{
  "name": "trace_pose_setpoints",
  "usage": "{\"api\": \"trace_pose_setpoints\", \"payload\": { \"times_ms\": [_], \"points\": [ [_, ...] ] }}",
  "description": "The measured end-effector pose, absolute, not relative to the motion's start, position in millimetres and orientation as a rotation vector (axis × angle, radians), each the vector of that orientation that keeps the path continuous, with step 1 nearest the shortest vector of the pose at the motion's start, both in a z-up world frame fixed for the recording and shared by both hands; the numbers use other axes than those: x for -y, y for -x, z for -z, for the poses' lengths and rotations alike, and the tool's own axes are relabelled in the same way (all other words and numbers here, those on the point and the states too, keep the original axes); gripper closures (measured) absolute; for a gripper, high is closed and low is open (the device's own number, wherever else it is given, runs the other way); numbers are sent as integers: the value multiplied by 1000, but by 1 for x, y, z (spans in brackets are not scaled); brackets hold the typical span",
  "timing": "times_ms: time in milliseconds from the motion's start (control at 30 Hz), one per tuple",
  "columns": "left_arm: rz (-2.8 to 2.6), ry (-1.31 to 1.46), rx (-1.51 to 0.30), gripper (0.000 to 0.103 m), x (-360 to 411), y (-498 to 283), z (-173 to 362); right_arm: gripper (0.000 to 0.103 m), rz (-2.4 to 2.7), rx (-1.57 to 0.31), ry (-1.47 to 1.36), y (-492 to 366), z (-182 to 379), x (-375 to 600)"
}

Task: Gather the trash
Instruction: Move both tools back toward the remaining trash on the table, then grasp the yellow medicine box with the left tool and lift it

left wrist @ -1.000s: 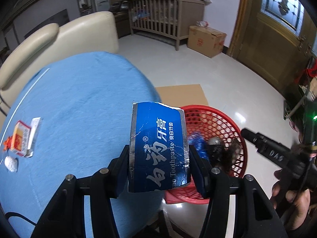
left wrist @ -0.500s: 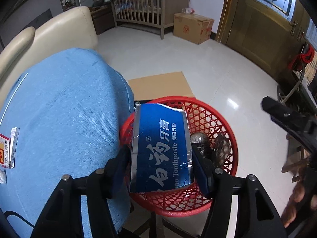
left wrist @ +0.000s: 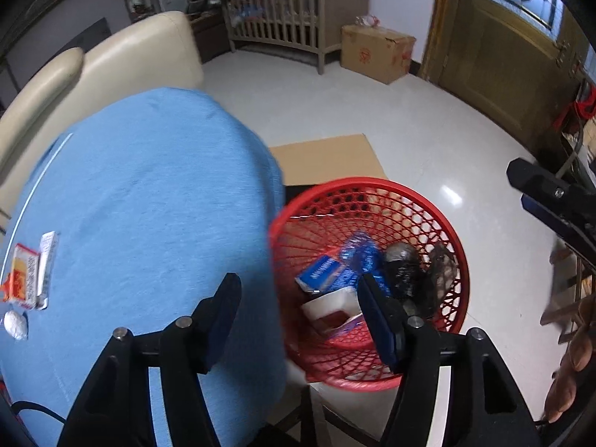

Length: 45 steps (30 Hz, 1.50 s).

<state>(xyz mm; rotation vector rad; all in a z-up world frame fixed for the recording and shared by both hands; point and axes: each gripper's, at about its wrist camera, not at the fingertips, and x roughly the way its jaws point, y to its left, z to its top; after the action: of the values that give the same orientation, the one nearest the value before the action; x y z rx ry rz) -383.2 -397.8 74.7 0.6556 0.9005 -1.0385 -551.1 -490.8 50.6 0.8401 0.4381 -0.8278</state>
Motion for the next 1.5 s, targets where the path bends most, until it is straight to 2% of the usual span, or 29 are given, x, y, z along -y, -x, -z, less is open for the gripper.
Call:
{"api": "trace_pose_setpoints", "payload": {
  "times_ms": [200,767,1100,1167,1400,1433,1467,1500],
  "points": [
    [953,-566,-885,37,341,344,-89,32,747,-506,-795,510,-51,468],
    [644,-231,-972,37,164,194,-76,33,443,-724,-569,361,-57,354],
    [633,-168,-965,34,166,92,-78,33,366,-811,-516,316,-35,323],
    [648,-173,-964,31,177,81,-78,33,361,-825,-522,311,-30,323],
    [643,-193,-988,30,206,53,-67,33,371,-849,-548,302,-17,335],
    [647,-186,-984,33,206,51,-65,33,373,-851,-551,302,-16,337],
    [649,-188,-981,53,207,51,-64,33,374,-853,-556,301,-16,338],
    [650,-194,-992,53,207,51,-63,33,375,-854,-560,301,-14,339]
  ]
}}
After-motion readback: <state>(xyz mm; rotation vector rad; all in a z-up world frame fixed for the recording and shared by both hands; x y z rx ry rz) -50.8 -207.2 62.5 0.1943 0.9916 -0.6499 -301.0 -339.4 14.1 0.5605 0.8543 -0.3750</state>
